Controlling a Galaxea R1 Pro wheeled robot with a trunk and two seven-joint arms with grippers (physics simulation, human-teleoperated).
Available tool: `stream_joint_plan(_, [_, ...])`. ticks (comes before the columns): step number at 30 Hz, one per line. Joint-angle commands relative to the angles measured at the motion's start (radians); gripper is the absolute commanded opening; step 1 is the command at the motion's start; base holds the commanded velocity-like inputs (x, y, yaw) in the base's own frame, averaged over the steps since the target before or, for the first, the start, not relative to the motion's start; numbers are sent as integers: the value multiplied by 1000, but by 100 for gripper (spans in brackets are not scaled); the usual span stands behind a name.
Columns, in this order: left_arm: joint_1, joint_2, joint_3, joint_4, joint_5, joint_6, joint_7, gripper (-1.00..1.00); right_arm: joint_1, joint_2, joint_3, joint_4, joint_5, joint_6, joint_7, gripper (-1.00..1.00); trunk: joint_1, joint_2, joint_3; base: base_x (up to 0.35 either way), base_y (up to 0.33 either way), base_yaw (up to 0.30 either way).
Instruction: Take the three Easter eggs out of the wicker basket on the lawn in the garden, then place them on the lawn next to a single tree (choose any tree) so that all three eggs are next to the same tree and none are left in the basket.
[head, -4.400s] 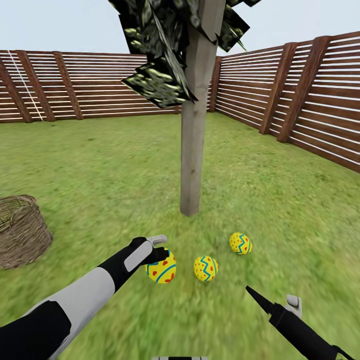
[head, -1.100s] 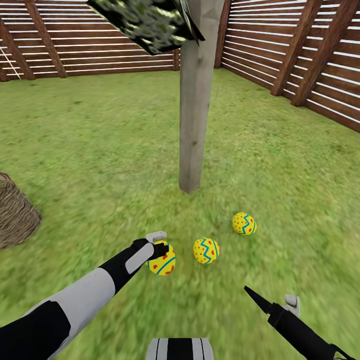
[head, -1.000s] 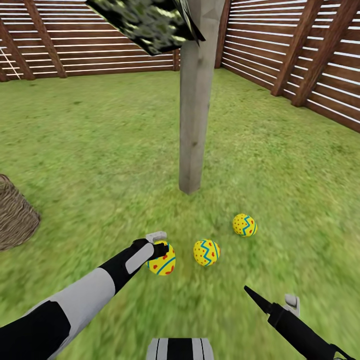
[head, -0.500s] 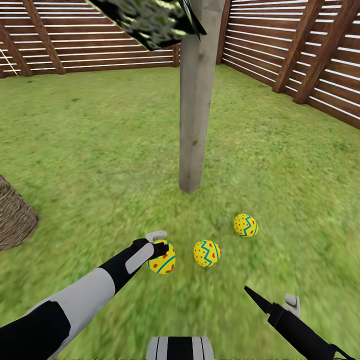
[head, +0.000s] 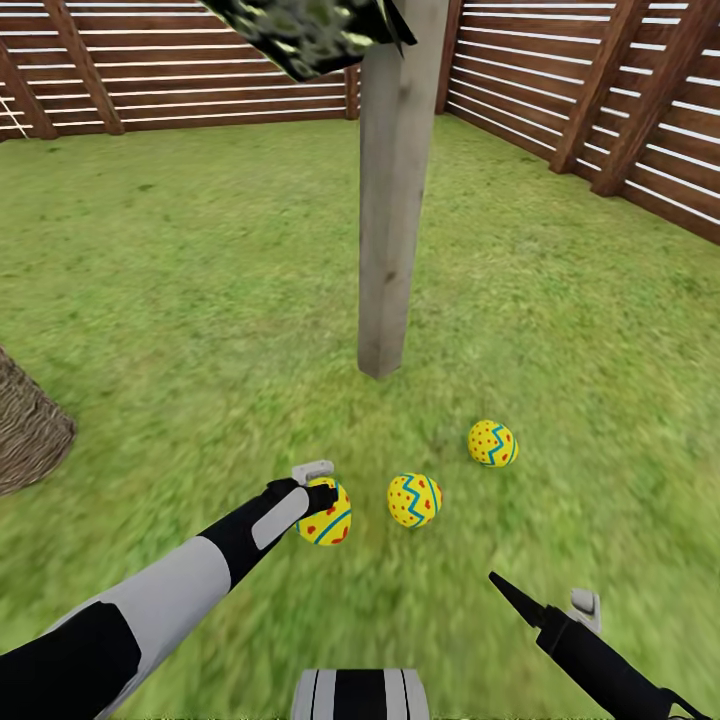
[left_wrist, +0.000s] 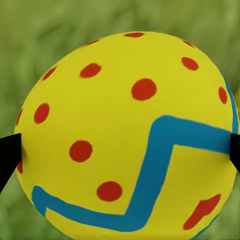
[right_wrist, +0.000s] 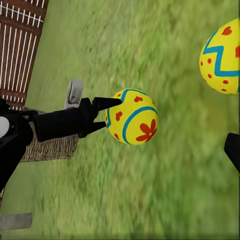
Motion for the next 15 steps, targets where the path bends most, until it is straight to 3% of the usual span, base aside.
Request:
stream_joint_plan(1, [-1, 0, -5, -1, 6, 0, 6, -100, 0, 1, -1, -1, -4, 6, 1, 100, 0, -1, -5, 0, 0, 0])
stream_joint_plan(8, [-1, 0, -5, -1, 6, 0, 6, -100, 0, 1, 2, -1, -4, 6, 1, 100, 1, -1, -8, 0, 0, 0])
stream_joint_plan(15, [-1, 0, -5, -1, 5, -1, 6, -100, 0, 1, 2, -1, -4, 6, 1, 100, 4, -2, -35, 0, 0, 0])
